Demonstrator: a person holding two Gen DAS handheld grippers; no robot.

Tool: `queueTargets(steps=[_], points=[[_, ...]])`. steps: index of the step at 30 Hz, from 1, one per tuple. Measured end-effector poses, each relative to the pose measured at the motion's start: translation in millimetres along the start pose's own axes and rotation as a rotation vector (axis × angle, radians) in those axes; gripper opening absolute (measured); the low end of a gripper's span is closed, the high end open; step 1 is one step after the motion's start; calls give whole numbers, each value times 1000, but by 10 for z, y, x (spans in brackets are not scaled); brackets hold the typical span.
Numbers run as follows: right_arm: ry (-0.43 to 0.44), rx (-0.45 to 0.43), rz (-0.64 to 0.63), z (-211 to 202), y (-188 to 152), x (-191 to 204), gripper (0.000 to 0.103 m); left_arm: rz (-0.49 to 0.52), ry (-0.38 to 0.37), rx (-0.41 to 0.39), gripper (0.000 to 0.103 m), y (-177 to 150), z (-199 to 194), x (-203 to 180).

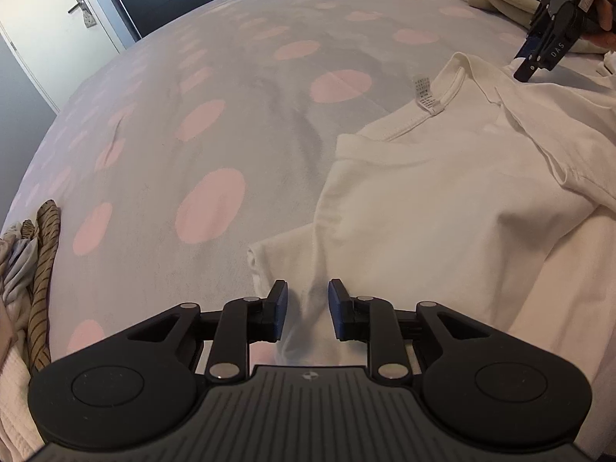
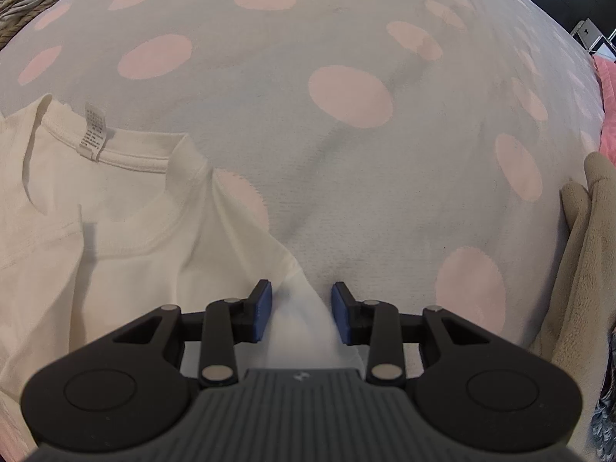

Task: Fold clothes
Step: 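Grasp the shirt hem with both grippers and lift it high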

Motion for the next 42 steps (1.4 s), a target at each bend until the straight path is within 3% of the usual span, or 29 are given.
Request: queueTargets(steps=[2, 4, 6, 11, 25, 31, 36, 42], points=[[-2, -6, -9, -10, 7, 22, 29, -6, -11, 0, 5, -1, -14, -43], [-11, -16, -36, -27, 25, 60, 14, -10, 3, -8, 2, 4, -37, -52], [-34, -32, -40, -99, 9, 77, 12, -45, 10, -29, 1, 26, -86, -9], [-101, -112, 31, -500, -61, 6, 11, -123, 12, -129, 1, 176, -362, 114], [-436, -388, 162, -2339, -288, -121, 10, -184, 6, -401, 1, 551, -1508, 232], [-540, -623, 220, -3476, -108, 91, 10, -125, 156, -583, 1, 976, -2563, 649], [-622, -857, 252, -4476, 107, 315, 9, -145, 248, -768, 1, 1293, -3762, 973], [-693, -1126, 346, -5606, 22, 504, 9, -128, 326, -1039, 1, 1372, -5131, 917]])
Point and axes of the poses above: each gripper's, at about its wrist camera, not at the fingertips, and z roughly the way its jaws point, x to its left, y to its top, the point moved 9 cm from there along z, roughly the way its jaws point, and after that the axes turned 8 degrees about -y, right-handed, at the moved point
